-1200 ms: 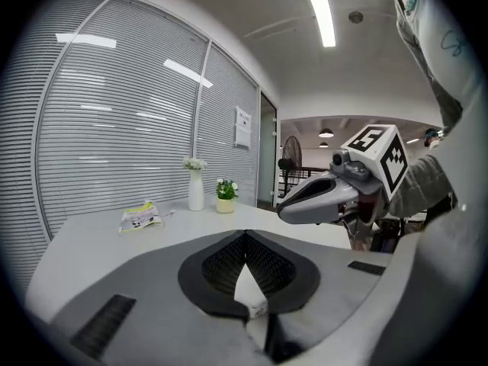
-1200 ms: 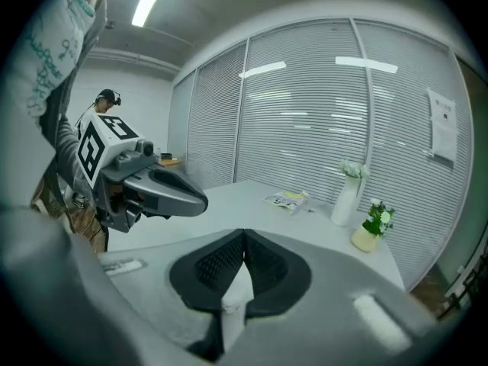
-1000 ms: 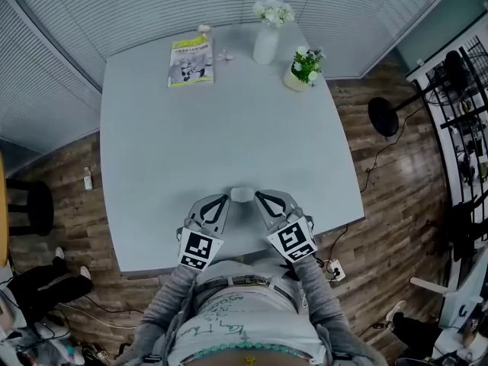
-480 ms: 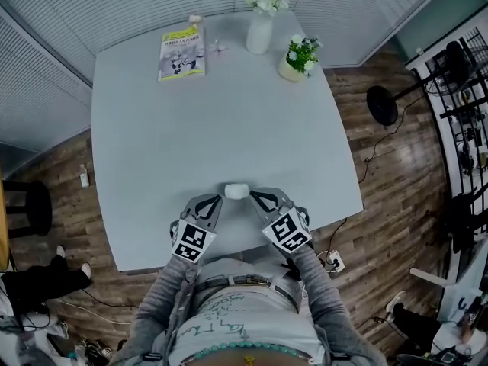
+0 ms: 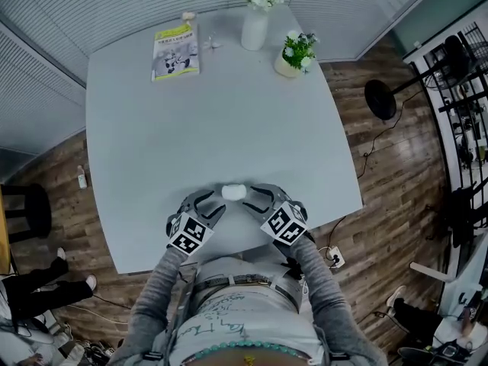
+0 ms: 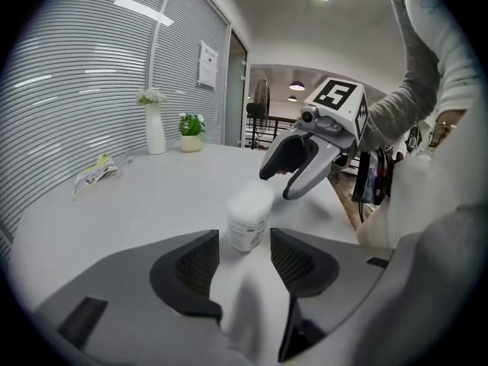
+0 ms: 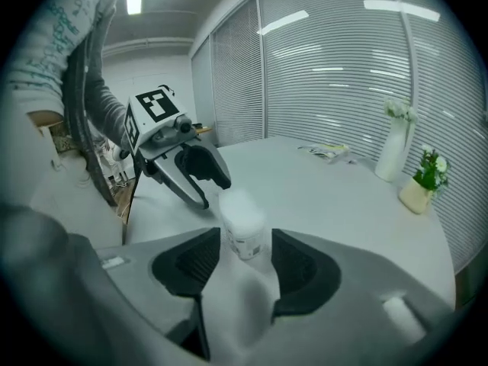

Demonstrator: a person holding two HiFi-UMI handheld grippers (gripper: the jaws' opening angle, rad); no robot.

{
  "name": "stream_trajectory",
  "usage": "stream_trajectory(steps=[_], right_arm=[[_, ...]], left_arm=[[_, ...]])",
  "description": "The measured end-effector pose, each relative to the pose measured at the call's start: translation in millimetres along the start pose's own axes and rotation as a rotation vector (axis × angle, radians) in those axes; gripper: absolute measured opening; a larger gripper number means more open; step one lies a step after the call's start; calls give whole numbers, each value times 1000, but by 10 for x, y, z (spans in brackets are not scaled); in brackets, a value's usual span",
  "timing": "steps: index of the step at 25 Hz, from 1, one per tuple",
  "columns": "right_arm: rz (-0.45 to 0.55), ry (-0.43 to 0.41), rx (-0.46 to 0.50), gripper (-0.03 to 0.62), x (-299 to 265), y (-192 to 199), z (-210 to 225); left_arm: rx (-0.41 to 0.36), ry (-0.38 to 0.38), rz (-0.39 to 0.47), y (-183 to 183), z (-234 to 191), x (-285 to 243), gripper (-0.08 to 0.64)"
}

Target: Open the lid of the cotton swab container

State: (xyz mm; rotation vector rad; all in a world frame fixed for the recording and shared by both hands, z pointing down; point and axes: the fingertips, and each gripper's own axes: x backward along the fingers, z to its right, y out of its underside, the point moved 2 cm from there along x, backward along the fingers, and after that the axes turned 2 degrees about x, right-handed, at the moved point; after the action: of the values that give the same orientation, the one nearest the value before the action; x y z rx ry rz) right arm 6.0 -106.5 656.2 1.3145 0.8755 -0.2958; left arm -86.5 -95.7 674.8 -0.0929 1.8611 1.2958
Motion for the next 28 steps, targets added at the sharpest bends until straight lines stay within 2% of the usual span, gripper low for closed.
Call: stream_trajectory(steps=[4,7,10,18,21,24,28], right_arm=[[-17,-58,57,261,-146,53,-7],[-40,-106,118,268,-265,69,-22],[-62,-134,169,268,-380,85,-30],[-64,-181,219,256,-548,93,0],[-59,-198,242,230,-589,84,-10],[-56,-213,267,224,-610,88,-1],[-52,-229,281,222,-615,96,8]], left_arm=[[-101,57,-49,-8,-12,-131,264],[-193,99,-86,-17,-25,-219,272],[-239,137,-109,-22,-40,-287,272],[-318,206,-153,-3,20,-442,270],[-318,201,-147,-17,20,-487,258],[-318,187,-148,-19,-20,-506,207],[-303,183,-154,-22,-24,-512,204]])
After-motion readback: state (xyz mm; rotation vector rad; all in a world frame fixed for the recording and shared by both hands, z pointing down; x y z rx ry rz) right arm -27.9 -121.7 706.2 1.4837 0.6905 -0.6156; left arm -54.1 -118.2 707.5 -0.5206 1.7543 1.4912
